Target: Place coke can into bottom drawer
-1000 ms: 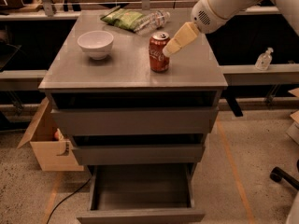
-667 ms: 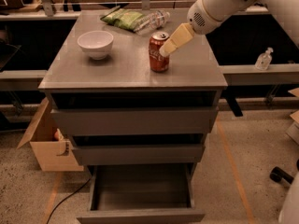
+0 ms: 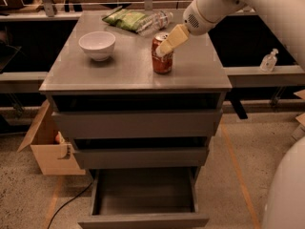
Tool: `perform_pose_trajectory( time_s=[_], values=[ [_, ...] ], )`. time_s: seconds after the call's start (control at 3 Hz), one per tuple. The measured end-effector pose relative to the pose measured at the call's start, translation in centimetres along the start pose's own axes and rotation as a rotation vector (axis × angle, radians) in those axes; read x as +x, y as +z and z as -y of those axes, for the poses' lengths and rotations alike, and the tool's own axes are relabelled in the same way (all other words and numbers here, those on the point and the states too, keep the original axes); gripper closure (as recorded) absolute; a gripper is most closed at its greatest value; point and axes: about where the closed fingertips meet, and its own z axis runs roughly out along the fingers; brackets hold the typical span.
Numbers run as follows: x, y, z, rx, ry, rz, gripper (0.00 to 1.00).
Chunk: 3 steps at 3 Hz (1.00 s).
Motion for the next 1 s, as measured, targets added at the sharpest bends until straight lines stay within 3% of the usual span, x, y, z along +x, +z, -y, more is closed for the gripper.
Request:
perform_pose_trajectory(
  time_s=[1.0],
  values=[
    [-1.2, 2.6, -1.4, -0.046, -0.020, -0.027, 0.00]
  ],
)
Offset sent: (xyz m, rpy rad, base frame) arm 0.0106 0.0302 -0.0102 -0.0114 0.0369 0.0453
